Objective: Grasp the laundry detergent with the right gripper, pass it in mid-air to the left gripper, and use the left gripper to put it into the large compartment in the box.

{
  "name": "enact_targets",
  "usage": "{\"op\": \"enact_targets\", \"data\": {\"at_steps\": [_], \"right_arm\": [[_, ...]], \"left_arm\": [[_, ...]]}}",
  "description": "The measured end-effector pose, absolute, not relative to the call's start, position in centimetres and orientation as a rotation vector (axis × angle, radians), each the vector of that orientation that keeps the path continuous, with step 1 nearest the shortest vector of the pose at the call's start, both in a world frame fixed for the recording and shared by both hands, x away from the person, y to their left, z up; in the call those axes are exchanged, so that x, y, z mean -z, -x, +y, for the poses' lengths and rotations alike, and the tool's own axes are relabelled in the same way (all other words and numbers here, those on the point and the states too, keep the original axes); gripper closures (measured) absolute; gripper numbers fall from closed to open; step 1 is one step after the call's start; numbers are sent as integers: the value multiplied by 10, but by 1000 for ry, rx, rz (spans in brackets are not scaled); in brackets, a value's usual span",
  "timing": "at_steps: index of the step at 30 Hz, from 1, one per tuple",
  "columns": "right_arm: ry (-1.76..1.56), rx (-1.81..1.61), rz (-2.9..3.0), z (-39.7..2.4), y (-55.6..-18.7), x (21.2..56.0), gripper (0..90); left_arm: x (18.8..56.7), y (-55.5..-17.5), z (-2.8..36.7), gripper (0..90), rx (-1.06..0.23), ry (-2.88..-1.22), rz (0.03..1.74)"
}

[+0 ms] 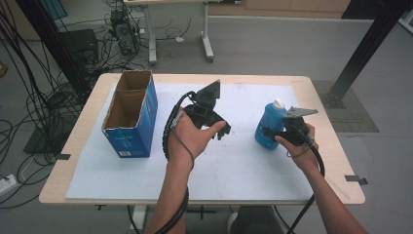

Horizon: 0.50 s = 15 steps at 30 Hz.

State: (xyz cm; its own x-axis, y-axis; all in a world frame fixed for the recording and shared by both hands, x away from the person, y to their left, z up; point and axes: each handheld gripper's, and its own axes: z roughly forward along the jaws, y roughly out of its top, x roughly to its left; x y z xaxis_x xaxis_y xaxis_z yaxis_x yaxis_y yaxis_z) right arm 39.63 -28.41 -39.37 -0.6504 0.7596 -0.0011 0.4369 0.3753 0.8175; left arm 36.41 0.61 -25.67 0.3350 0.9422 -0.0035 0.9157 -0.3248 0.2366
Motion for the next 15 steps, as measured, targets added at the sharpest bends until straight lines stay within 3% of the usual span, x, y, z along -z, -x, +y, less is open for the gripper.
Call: {"op": "enact_targets", "data": {"at_steps": [15], "right_arm": [[-1042,-1171,2264,-284,-396,393,438]], "left_arm": [[252,-366,5,67,-206,-2418,1670]]}}
